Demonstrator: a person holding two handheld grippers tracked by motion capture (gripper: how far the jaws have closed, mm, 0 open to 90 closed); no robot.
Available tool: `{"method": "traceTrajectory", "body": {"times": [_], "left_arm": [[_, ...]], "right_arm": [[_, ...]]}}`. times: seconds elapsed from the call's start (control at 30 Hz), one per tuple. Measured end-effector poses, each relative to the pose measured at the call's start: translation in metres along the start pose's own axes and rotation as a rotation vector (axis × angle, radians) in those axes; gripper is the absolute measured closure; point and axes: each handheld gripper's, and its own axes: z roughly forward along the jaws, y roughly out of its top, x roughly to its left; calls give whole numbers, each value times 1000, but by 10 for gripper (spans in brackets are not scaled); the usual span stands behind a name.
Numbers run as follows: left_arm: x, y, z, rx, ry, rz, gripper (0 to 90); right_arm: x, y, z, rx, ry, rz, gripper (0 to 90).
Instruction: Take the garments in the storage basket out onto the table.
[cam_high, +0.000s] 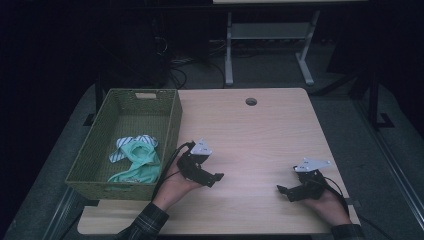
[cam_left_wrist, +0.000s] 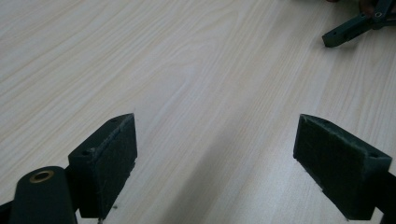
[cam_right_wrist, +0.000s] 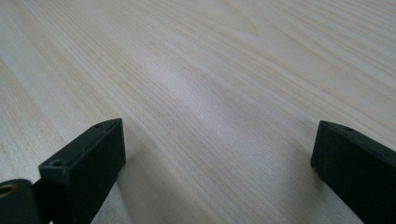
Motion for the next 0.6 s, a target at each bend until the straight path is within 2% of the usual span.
{"method": "traceTrajectory", "body": {"times": [0.6], "left_arm": [[0,11,-11,-18,-17,10,131]], "right_arm": [[0,0,0,0,0,0,28]]}}
